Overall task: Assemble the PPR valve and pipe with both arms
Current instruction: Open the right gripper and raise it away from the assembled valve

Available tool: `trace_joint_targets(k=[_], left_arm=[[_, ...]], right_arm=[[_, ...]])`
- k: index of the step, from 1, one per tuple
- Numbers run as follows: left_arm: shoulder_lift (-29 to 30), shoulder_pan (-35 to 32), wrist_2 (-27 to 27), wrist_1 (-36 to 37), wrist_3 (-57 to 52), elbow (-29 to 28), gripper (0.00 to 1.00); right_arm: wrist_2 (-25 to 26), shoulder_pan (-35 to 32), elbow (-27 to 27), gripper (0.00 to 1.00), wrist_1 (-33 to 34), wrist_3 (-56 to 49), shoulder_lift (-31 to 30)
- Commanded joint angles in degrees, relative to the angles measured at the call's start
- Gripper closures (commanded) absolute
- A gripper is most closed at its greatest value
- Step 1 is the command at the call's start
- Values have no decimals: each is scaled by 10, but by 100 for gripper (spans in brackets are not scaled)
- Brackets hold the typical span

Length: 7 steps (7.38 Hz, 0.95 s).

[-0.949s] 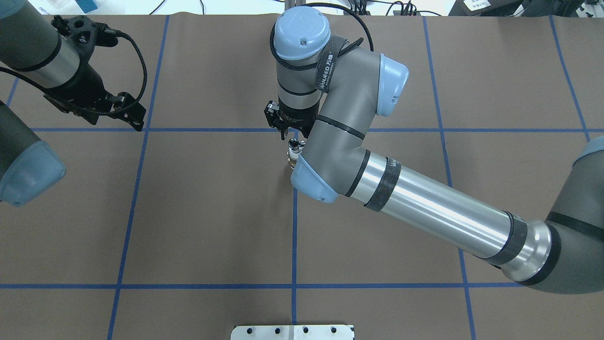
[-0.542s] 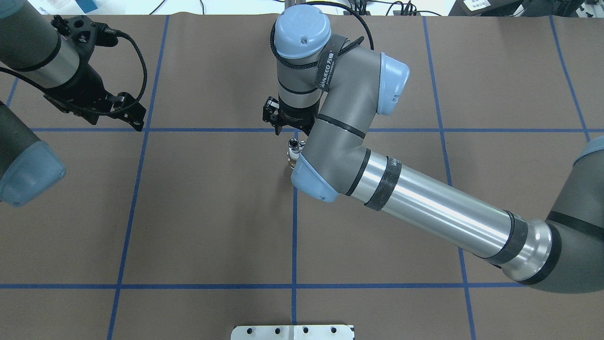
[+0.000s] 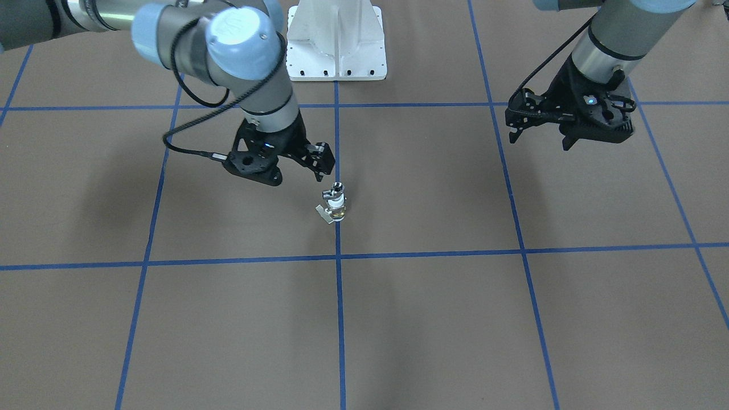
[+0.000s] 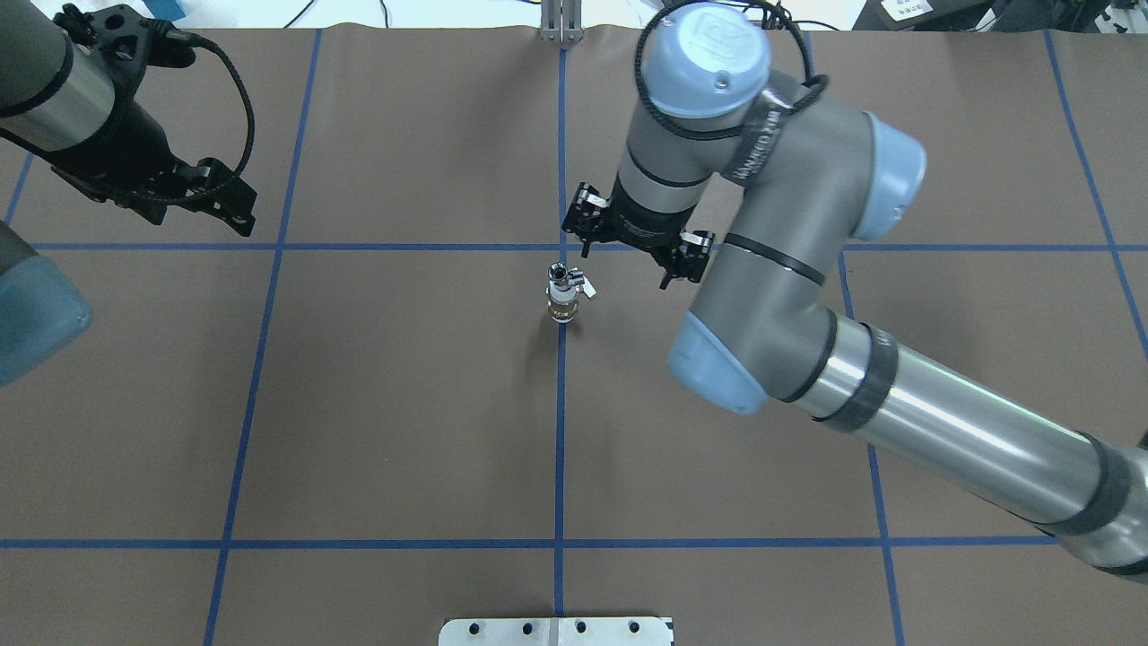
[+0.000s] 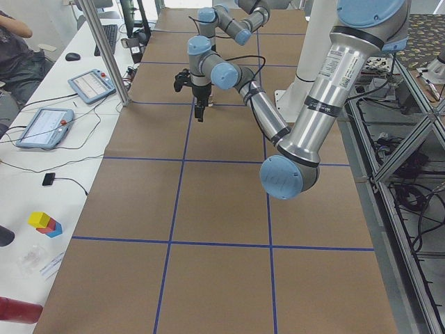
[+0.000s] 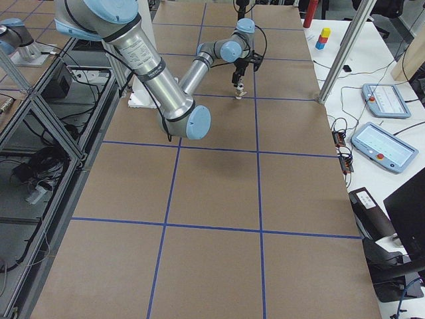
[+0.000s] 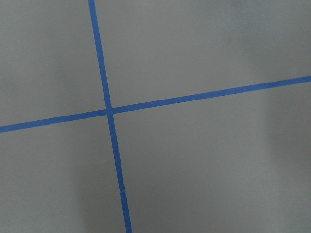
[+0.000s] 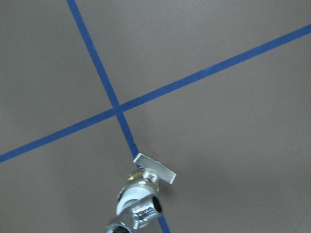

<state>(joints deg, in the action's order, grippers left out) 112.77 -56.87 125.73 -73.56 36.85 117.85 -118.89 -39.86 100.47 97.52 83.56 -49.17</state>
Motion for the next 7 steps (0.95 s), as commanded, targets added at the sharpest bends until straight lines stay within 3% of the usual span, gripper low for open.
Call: trace_joint_targets(k=[1,5,7], left_arm=[[-66,-42,0,6,-85,37,1],[-178,-146,1,5,-298,57,1],[-208,-183,4,6,-363,52,1]], right_arm=[[-4,-42,102,0,1,-98,-117],[-11,-149,211,0,-6,-345,-348],[-53,-219,200,0,-5,-476,-398]])
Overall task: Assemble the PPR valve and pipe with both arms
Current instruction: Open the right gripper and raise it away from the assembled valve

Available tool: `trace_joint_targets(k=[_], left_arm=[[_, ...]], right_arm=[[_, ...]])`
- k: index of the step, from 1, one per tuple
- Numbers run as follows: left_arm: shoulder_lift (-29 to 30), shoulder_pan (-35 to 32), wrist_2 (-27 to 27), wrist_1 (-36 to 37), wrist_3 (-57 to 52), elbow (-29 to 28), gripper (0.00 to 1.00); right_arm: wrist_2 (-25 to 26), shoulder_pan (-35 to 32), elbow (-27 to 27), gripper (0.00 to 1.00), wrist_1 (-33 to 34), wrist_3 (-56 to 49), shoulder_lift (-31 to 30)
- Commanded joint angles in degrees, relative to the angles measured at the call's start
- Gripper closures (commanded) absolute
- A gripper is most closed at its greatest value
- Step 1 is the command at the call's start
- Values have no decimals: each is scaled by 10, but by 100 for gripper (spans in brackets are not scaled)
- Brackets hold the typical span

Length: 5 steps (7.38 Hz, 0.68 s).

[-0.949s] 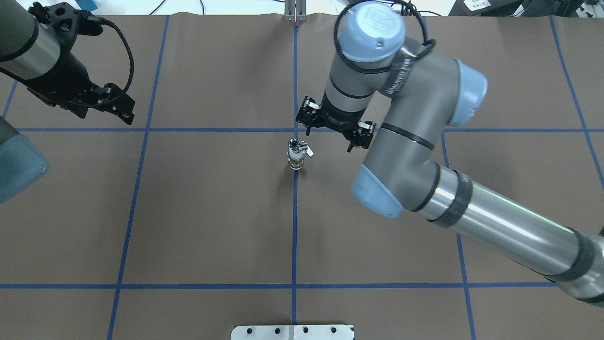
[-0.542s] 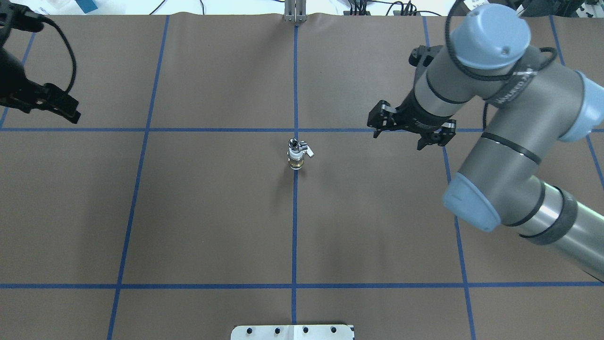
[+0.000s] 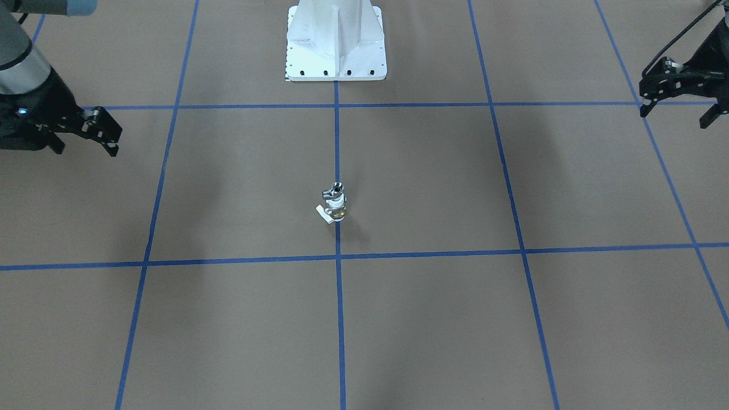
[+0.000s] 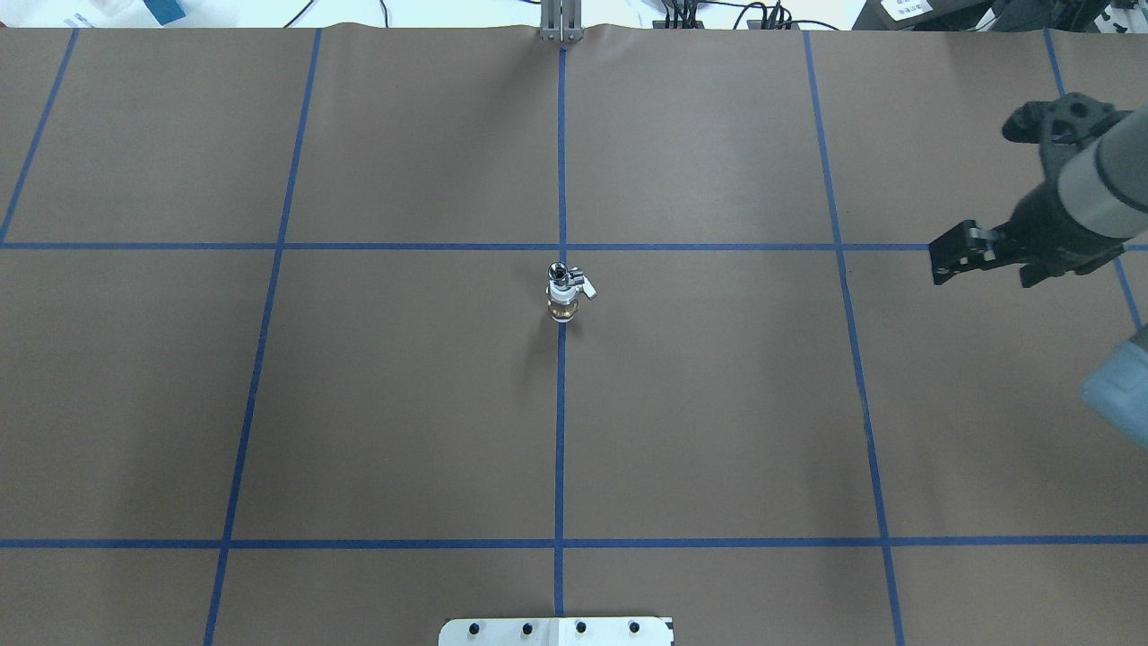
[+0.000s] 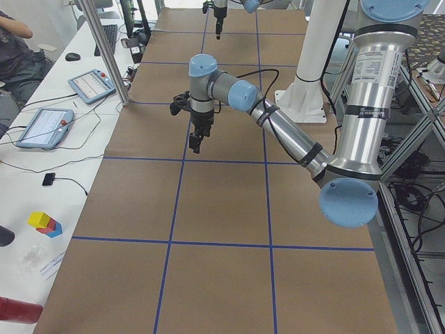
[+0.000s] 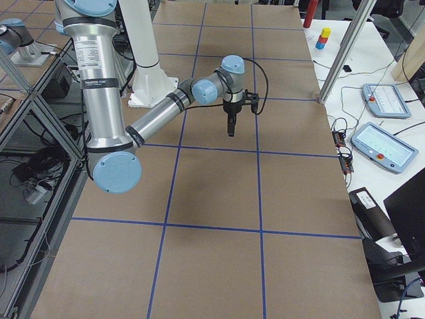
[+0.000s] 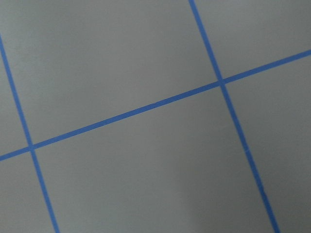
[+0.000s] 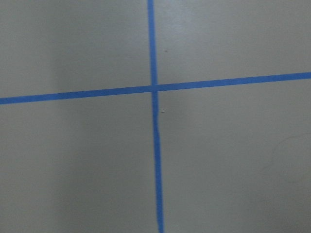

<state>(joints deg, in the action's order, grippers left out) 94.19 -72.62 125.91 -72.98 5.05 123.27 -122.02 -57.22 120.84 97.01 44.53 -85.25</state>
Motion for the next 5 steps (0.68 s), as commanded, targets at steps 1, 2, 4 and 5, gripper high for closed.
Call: trace_joint_targets(k=[1,2,4,5], left_arm=[[-36,-36,3,-1,-68,-4,1],[-44,-44,19,-1,-83,-8,1],[-47,-62,63,-2,-113,-28,1],[-47,-65,63,-2,-114,-38,1]], right_arm=[[-23,-80,-13,0,1,-145,-61],[-45,-122,-32,0,1,-205,-73],[-93,-195,-82,0,0,-314,-81],[-93,-216,-99,0,0,-351,-87]])
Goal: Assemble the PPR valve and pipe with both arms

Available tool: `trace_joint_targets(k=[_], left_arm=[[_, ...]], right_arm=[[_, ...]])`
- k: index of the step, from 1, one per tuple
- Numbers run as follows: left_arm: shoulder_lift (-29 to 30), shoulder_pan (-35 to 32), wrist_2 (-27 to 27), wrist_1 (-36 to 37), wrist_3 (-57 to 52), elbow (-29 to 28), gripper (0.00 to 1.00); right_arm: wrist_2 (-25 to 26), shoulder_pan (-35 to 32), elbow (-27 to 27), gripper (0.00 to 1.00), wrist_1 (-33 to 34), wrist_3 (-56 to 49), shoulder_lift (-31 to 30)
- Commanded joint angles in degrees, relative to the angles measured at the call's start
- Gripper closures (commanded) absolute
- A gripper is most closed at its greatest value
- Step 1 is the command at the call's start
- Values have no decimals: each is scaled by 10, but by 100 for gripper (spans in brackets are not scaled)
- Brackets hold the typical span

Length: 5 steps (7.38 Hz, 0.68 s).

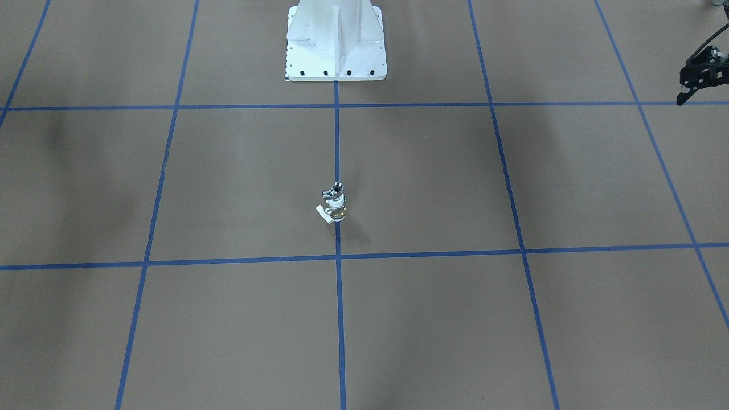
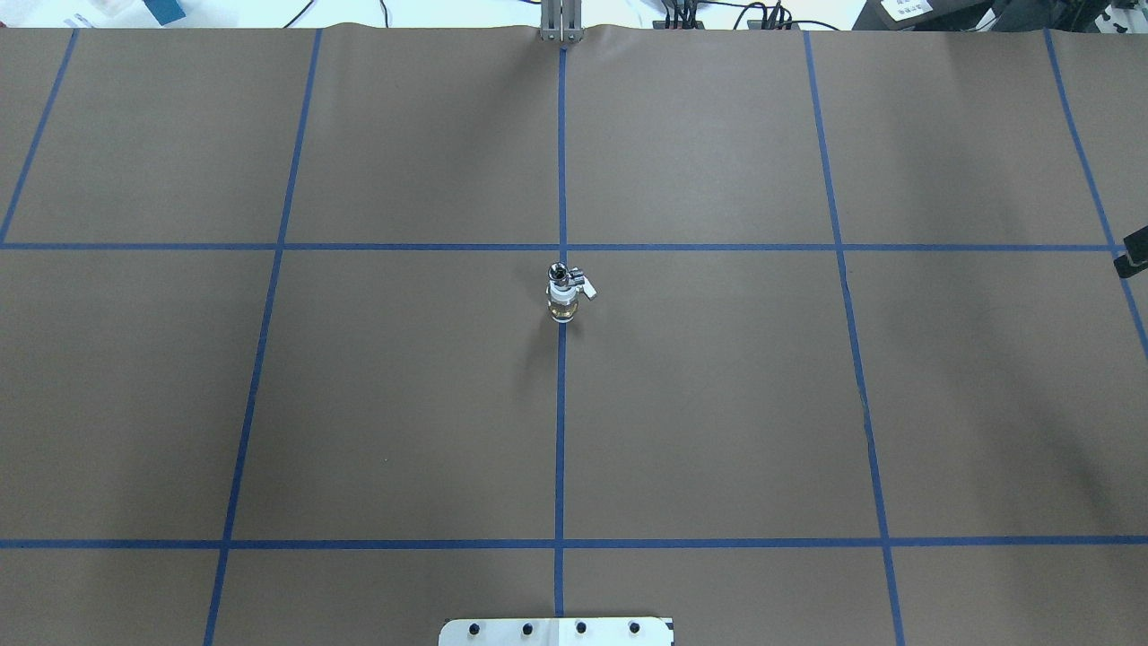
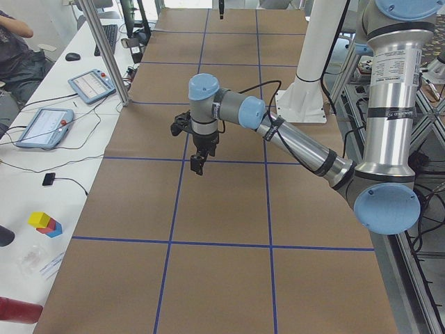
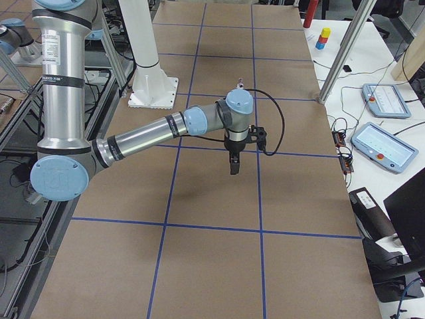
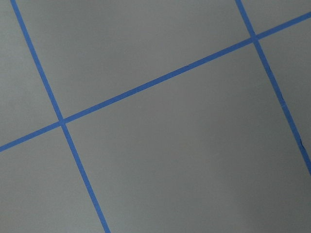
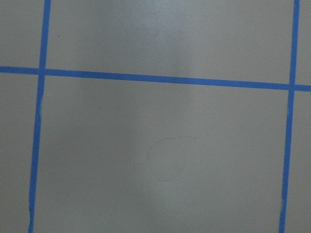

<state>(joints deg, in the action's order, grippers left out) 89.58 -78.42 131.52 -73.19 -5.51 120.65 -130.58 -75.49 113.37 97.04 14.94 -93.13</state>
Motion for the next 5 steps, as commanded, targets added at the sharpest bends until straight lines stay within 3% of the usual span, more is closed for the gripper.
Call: trace_joint_targets(k=[1,5], left_arm=[[0,-11,8,-3,-8,-22,1],[1,-102,66,-3,-14,-122,1]], right_arm=[[-7,-53,-26,0,1,-84,-21],[-13,-62,-27,0,1,-85,-28]])
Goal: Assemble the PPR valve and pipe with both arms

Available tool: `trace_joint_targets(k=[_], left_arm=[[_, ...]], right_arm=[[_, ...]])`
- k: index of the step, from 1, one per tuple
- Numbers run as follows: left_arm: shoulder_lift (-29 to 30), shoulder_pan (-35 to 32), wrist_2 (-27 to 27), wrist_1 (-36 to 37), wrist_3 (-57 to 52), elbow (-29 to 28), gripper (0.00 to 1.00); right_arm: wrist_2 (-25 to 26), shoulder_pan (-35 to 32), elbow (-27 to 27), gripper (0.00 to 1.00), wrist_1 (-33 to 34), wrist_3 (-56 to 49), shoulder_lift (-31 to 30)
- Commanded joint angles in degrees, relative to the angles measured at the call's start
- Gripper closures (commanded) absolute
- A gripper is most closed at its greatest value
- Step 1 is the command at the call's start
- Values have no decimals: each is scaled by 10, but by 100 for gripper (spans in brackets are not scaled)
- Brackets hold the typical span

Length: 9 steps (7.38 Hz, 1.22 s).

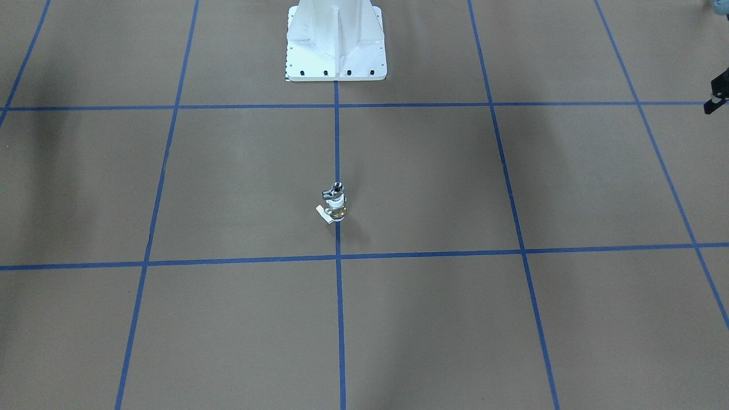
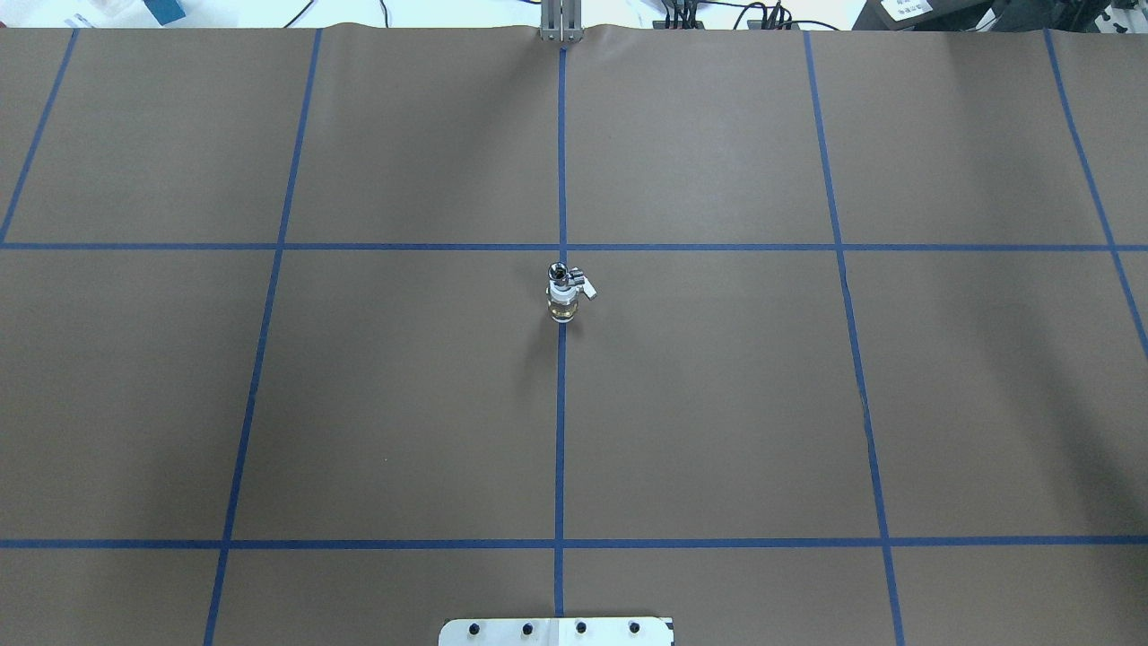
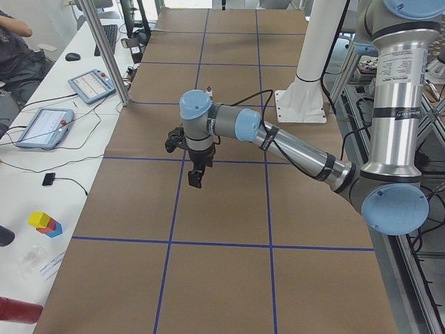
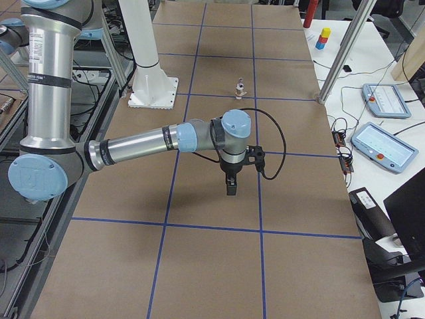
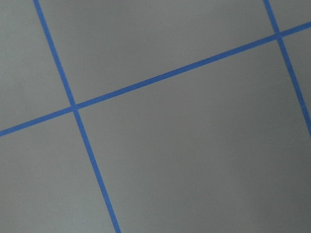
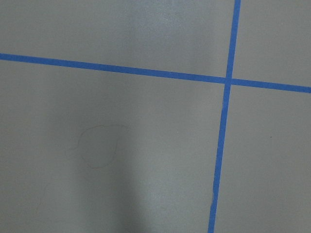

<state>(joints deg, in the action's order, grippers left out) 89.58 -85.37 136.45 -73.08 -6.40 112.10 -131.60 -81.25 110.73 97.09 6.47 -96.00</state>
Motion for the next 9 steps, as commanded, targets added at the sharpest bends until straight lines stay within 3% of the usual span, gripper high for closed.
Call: trace_joint_targets(k=[1,6,9], left_arm=[[2,-34,10,-4,-54,-63,1],[0,-35,-1,-12,-89,-125,1],[-11,-36,-2,-71,-92,-145,1]], right_arm=[[-7,-4,-5,0,0,-1,8],[-1,-3,-19,0,-1,5,7],[-1,-3,-30,0,-1,5,12]])
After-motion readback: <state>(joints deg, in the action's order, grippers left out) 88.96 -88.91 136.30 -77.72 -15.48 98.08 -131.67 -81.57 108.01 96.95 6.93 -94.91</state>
